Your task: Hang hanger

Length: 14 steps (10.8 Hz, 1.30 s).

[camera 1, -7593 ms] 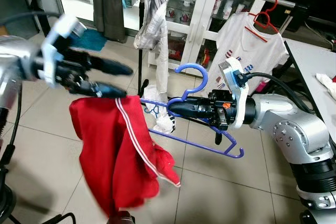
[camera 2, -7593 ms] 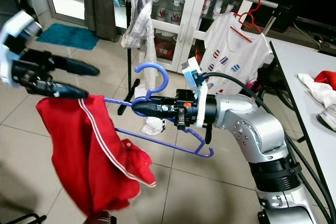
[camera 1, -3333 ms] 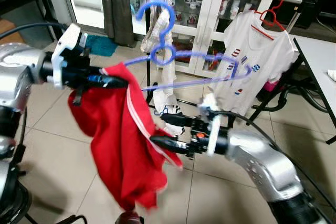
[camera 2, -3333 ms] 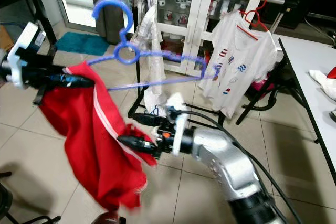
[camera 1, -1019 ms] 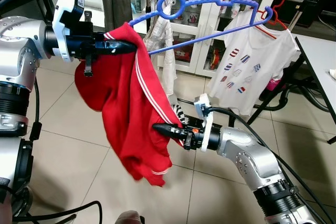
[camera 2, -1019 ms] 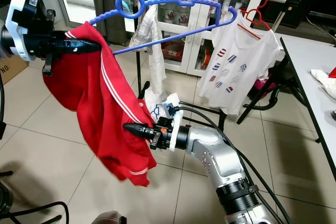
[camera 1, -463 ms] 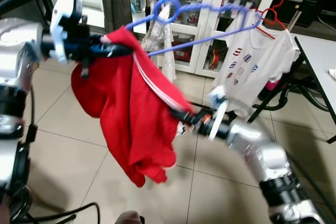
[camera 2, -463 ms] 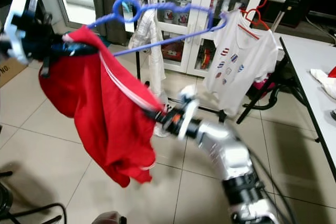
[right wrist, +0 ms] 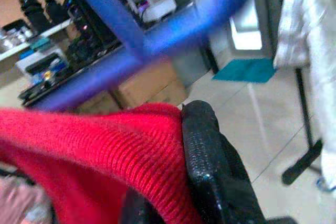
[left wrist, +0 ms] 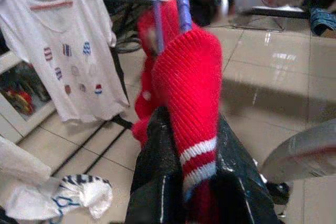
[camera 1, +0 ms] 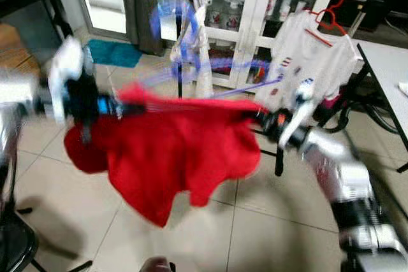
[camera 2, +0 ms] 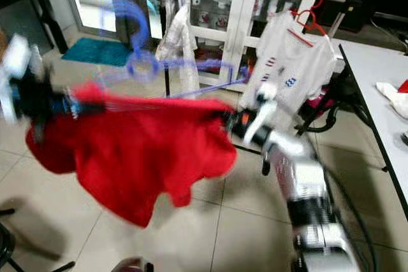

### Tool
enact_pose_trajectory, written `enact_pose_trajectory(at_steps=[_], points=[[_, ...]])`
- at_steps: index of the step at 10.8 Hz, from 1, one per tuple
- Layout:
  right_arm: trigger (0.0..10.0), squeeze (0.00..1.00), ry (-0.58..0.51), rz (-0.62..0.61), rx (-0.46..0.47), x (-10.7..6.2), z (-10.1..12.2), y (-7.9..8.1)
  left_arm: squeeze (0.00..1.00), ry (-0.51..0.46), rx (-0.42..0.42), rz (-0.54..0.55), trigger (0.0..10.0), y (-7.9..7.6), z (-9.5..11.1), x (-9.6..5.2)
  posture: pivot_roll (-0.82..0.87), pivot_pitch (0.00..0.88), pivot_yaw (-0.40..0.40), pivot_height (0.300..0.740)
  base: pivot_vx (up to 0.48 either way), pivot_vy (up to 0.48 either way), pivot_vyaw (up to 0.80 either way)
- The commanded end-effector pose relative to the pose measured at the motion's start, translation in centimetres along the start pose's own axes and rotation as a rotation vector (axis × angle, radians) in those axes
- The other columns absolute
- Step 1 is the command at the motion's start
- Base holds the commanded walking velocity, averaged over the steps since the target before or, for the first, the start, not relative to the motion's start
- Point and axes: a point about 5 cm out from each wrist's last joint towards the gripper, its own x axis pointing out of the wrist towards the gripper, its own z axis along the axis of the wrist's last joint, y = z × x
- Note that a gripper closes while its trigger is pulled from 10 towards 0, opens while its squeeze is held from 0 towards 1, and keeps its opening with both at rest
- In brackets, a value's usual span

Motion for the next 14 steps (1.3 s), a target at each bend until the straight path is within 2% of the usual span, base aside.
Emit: enact_pose_trajectory(at_steps=[1, 2, 3, 4, 6, 7, 9, 10, 11, 12, 13, 14], points=[[0.0, 0.00, -0.021, -0.210, 0.001, -2.9, 0.5, -3.3, 0.00, -0.007, 0.047, 0.058, 0.0, 0.2, 1.4, -1.8, 0.07, 0.000, -0.034, 0.740, 0.000, 0.000, 0.00], [0.0, 0.00, -0.058, -0.292, -0.012, -3.1, 1.5, -4.5, 0.00, 0.062, 0.050, 0.097, 0.0, -0.4, 0.0, -1.9, 0.07, 0.000, -0.038, 0.740, 0.000, 0.000, 0.00], [0.0, 0.00, -0.050, -0.337, -0.026, -3.6, 1.7, -5.3, 0.00, 0.094, 0.036, 0.184, 0.0, -0.9, -1.1, -2.3, 0.07, 0.000, -0.041, 0.740, 0.000, 0.000, 0.00], [0.0, 0.00, -0.046, -0.349, -0.032, -3.8, 1.7, -5.6, 0.00, 0.108, 0.029, 0.200, 0.0, -1.7, -1.6, -2.4, 0.07, 0.000, -0.047, 0.740, 0.000, 0.000, 0.00], [0.0, 0.00, -0.039, -0.391, -0.050, -4.4, 2.1, -6.6, 0.00, 0.134, -0.016, 0.147, 0.0, -3.9, -2.4, -1.7, 0.07, 0.000, -0.058, 0.740, 0.000, 0.000, 0.00], [0.0, 0.00, -0.040, -0.401, -0.056, -4.5, 2.3, -6.9, 0.00, 0.139, -0.024, 0.140, 0.0, -4.4, -2.5, -1.4, 0.07, 0.000, -0.058, 0.740, 0.000, 0.000, 0.00], [0.0, 0.00, -0.064, -0.436, -0.110, -4.5, 4.3, -8.1, 0.00, 0.172, -0.100, 0.166, 0.0, -6.2, -4.6, 0.3, 0.07, 0.000, -0.062, 0.740, 0.000, 0.000, 0.00], [0.0, 0.00, -0.066, -0.443, -0.136, -4.5, 4.7, -8.2, 0.00, 0.170, -0.117, 0.204, 0.0, -6.2, -5.0, 0.6, 0.06, 0.000, -0.060, 0.740, 0.000, 0.000, 0.00], [0.0, 0.00, -0.060, -0.418, -0.221, -4.3, 5.5, -8.1, 0.00, 0.035, -0.194, 0.322, 0.0, -5.9, -4.7, 1.0, 0.06, 0.000, -0.064, 0.740, 0.000, 0.000, 0.00], [0.0, 0.00, -0.043, -0.308, -0.271, -4.0, 5.7, -7.4, 0.00, -0.073, -0.243, 0.340, 0.0, -5.9, -4.2, 0.9, 0.06, 0.000, -0.067, 0.740, 0.000, 0.000, 0.00], [0.0, 0.00, 0.106, 0.069, -0.304, -3.9, 4.4, -4.9, 0.00, -0.089, -0.244, 0.313, 0.0, -6.0, -3.9, -0.5, 0.06, 0.000, -0.073, 0.740, 0.000, 0.000, 0.00], [0.0, 0.00, 0.235, 0.247, -0.310, -4.6, 3.3, -4.1, 0.00, -0.099, -0.267, 0.262, 0.0, -6.1, -3.5, -1.0, 0.06, 0.000, -0.083, 0.740, 0.000, 0.000, 0.00]])
